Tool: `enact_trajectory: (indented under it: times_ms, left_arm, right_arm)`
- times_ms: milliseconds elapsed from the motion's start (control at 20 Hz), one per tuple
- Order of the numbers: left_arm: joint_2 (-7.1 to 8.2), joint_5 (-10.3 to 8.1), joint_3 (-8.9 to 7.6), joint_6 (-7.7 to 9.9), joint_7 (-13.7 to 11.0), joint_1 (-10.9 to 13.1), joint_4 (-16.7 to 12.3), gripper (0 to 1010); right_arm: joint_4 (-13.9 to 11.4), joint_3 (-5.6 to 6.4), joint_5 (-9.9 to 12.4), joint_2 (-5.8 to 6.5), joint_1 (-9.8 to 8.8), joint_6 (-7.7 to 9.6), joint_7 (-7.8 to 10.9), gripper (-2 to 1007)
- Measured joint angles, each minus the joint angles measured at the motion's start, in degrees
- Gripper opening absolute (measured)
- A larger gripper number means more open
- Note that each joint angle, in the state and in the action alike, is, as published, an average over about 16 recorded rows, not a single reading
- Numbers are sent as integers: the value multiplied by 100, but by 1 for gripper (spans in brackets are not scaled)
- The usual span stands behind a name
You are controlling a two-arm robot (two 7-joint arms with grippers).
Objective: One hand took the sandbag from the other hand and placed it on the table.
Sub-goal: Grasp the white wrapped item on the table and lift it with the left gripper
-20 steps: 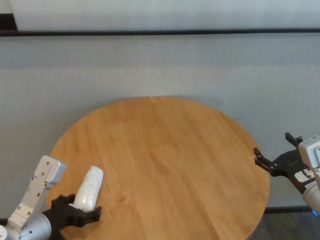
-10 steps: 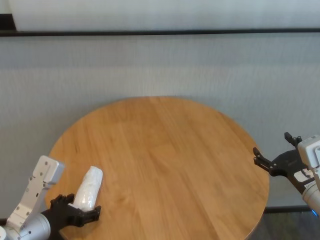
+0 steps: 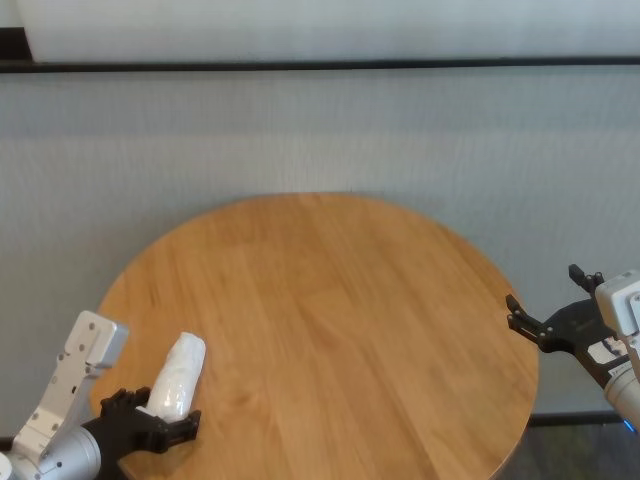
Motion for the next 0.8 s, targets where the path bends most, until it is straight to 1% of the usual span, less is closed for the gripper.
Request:
enact_trajectory:
  times_ms: [550, 800]
  left_arm:
    - [0, -6, -5, -7, 0, 4, -3, 712]
    - [0, -7, -6, -9, 0, 5, -4, 637]
  right_arm:
    - [0, 0, 0, 0, 0, 0, 0, 1001]
    - [0, 0, 0, 0, 0, 0, 0, 1001]
